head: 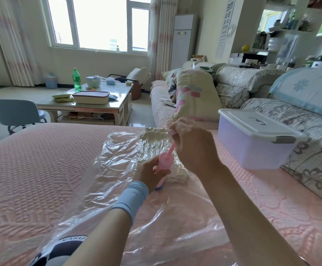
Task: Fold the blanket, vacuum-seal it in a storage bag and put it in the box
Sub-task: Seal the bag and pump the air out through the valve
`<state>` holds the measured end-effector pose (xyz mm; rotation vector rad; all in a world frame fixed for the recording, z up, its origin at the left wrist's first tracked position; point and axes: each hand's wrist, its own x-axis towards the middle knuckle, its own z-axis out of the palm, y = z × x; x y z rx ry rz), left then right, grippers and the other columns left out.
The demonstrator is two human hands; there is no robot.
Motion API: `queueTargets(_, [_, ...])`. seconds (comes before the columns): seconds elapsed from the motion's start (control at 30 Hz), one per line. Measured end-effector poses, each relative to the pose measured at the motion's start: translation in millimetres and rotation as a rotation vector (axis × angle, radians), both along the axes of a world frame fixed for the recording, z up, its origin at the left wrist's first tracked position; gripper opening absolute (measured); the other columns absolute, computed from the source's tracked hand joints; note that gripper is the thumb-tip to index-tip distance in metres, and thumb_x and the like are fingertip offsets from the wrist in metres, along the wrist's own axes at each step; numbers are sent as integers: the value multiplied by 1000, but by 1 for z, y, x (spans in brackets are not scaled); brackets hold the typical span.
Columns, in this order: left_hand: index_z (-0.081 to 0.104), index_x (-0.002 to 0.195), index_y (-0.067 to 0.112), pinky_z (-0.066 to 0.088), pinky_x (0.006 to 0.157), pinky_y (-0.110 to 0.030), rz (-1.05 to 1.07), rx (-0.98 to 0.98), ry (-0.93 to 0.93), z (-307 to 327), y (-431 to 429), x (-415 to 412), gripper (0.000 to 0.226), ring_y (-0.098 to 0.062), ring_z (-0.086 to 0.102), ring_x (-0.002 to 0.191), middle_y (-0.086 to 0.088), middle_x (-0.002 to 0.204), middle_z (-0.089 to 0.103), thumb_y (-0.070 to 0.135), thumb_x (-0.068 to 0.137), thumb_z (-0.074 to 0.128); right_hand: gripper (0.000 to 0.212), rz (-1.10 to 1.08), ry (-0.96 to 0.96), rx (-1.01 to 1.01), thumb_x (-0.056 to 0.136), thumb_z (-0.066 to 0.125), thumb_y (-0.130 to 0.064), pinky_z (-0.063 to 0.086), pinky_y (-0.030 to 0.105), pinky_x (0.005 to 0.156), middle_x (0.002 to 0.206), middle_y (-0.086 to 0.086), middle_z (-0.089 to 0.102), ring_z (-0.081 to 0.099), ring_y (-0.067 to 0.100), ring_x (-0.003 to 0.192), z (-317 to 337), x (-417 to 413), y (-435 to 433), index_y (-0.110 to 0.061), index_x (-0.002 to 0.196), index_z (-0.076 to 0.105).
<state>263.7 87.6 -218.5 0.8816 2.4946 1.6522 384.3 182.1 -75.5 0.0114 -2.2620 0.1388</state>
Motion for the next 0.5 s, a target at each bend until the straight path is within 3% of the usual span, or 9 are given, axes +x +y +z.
queueTargets(0.13, [62, 111, 49, 50, 82, -27, 2, 4, -2, -3, -1, 2, 47, -16, 65, 91, 12, 97, 72, 34, 69, 79, 9, 31, 172, 17, 90, 66, -11, 48, 26, 69, 96, -3, 70, 63, 19, 88, 16, 11, -1, -16, 94, 72])
queueTargets(0.27, [67, 111, 38, 53, 88, -34, -18, 12, -22, -4, -1, 2, 46, -17, 66, 93, 11, 97, 72, 27, 69, 81, 14, 148, 258, -65, 92, 59, -2, 47, 30, 79, 99, 5, 68, 58, 24, 94, -10, -4, 3, -7, 98, 70])
queueTargets(0.4, [67, 107, 34, 51, 86, -34, 28, -17, 19, 0, 2, 4, 41, -17, 65, 90, 10, 94, 70, 34, 68, 79, 26, 150, -85, -195, 89, 61, 7, 47, 35, 97, 117, 11, 68, 58, 28, 113, -59, -18, 8, -6, 107, 74])
queueTargets(0.5, [65, 105, 29, 53, 83, -39, -3, -9, 18, 1, 4, 5, 36, -21, 66, 87, 3, 92, 70, 29, 70, 75, 23, 143, -257, -202, 89, 60, 5, 46, 30, 89, 117, 12, 67, 59, 30, 109, -80, -23, 10, -5, 105, 73])
